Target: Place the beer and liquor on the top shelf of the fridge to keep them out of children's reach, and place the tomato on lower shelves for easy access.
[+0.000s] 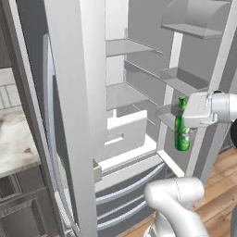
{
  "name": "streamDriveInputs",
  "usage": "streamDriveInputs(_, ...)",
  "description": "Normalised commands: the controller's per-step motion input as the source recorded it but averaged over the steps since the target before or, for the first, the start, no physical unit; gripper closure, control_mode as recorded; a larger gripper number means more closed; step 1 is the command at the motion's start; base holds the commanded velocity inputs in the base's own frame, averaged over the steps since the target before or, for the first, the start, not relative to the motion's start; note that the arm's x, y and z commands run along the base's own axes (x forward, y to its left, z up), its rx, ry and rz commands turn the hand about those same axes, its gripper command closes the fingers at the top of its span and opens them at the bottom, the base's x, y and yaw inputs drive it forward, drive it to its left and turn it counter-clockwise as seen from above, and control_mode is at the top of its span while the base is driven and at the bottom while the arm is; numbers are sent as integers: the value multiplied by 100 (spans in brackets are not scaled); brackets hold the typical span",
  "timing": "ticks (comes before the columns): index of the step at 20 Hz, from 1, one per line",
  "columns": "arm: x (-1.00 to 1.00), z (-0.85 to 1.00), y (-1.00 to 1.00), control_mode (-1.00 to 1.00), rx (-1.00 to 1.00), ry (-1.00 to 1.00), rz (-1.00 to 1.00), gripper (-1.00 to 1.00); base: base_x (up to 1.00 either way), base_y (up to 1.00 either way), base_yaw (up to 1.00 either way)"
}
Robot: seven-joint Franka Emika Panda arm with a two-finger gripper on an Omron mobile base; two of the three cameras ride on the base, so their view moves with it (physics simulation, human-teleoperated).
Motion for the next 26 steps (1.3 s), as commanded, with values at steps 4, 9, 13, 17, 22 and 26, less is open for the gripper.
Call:
streamDriveInputs(4,0,0,0,100,0,0,0,100,44,32,-22)
streamDriveInputs(9,0,0,0,100,0,0,0,100,36,46,-23)
streamDriveInputs(13,0,0,0,100,0,0,0,100,33,46,-23)
streamDriveInputs(17,0,0,0,100,0,0,0,100,26,49,-22)
streamDriveInputs(22,16,7,46,-100,-8,-1,-20,100,0,0,0)
streamDriveInputs(26,6,33,24,-100,-4,-4,-16,100,0,0,0)
